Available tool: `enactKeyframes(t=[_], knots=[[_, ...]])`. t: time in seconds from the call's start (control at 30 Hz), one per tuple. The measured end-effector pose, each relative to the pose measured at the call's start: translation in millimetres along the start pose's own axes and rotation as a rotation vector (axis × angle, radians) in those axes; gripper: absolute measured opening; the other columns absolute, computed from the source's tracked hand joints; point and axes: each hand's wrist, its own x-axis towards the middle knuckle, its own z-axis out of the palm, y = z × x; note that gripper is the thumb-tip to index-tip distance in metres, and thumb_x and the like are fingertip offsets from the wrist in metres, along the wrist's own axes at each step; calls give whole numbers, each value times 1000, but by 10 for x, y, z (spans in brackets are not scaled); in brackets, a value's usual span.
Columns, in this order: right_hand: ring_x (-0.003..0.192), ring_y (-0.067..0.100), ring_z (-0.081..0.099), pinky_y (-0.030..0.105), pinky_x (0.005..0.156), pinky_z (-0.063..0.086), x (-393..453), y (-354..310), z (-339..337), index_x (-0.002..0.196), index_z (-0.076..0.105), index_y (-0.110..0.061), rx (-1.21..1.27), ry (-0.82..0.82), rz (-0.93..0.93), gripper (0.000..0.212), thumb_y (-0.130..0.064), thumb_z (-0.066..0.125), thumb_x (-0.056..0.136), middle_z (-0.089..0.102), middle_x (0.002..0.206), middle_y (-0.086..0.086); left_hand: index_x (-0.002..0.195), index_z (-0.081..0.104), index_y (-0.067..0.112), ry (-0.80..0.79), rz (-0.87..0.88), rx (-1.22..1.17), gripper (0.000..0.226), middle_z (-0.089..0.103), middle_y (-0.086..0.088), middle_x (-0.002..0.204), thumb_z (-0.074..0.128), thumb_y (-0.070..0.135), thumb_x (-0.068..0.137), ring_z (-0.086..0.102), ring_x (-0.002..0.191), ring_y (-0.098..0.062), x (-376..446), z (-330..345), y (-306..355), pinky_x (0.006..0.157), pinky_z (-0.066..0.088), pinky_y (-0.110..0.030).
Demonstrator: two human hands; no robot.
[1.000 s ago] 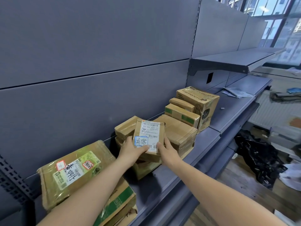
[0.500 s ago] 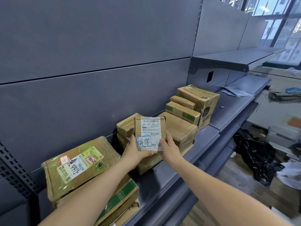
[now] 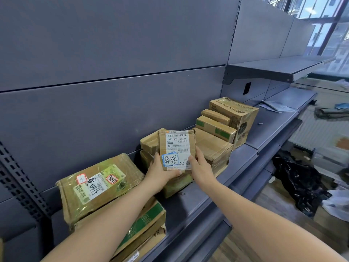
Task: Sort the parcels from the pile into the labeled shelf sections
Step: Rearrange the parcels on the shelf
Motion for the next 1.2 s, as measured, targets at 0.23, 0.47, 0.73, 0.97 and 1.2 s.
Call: enactKeyframes(t=[0.23,0.47,0.73,0.97,1.2], knots=[[110,17,54,32,94,41,-84,-34,-57,151,25,-33,-131,-9,-80,49,-30,34,103,57,135,-5,124,39,23,84,34,-30,83,57,4,126,89,35,59,50,121,-18,-141,4,43,101,43,-43],[97,20,54,33,82,38,-263,-13,-229,147,31,-29,-235,-38,-137,45,-31,33,102,61,128,-1,125,46,37,139,44,-15,95,63,22,119,88,56,41,57,116,-7,-316,86,20,99,48,-41],[108,27,57,36,82,39,-600,-15,-352,146,35,-25,-307,-47,-226,44,-35,32,103,62,125,3,128,44,28,223,56,-97,97,63,14,121,85,49,42,59,113,-7,-880,163,223,99,49,-41],[102,29,60,39,82,45,-976,-28,-347,143,38,-23,-326,-77,-344,42,-34,36,103,66,118,4,123,51,25,276,43,-61,75,67,13,115,87,33,58,62,108,-6,-1481,80,321,94,51,-34],[84,29,57,36,68,38,-1341,-57,-161,135,44,-21,-309,-137,-424,35,-32,37,103,67,102,4,123,43,27,378,-61,-56,81,64,15,117,86,38,55,59,110,-8,-2073,-83,355,98,48,-40]])
